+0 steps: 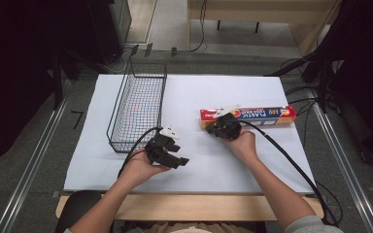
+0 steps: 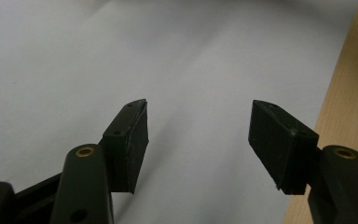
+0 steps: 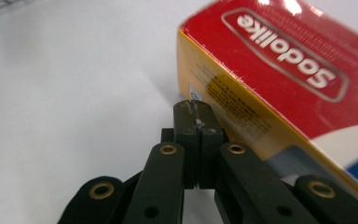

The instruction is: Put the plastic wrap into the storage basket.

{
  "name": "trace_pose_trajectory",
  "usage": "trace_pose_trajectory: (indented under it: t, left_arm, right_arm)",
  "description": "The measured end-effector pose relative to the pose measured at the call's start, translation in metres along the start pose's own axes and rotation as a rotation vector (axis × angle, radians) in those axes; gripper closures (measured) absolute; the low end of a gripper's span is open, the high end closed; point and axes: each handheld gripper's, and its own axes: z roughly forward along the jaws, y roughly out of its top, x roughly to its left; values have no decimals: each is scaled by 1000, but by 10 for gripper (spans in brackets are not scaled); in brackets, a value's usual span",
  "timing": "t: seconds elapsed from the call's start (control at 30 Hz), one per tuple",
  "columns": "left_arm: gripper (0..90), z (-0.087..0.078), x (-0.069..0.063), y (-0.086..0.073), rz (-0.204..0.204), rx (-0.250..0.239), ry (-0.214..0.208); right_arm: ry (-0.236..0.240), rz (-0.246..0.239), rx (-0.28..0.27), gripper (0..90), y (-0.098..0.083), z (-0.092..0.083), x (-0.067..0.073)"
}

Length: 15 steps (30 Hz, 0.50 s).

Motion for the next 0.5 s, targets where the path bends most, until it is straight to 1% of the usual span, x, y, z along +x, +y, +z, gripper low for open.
trace_pose_trajectory:
  t: [0.1, 0.13, 0.23, 0.33, 0.4, 0.43, 0.5]
  left_arm:
    - [384, -1, 0, 0, -3, -3, 1]
    - [384, -2, 0, 0, -1, -3, -2]
    - [384, -2, 0, 0, -3, -7, 0]
    - [384, -3, -1, -1, -8, -10, 3]
    - [384, -3, -1, -2, -8, -12, 4]
    - [383, -4, 0, -2, -8, -12, 3]
    - [384, -5, 0, -3, -10, -13, 4]
  right_arm:
    - [28, -26, -16, 900, 5, -17, -4]
    - [51, -34, -23, 900, 7, -24, -6]
    - [69, -65, -22, 879, 11, -47, -16]
    - [80, -113, -23, 831, 14, -69, -28]
    - [66, -150, -22, 773, 14, -82, -37]
    - [70, -153, -12, 723, 13, -88, -43]
    - [69, -151, 27, 644, 11, -95, -57]
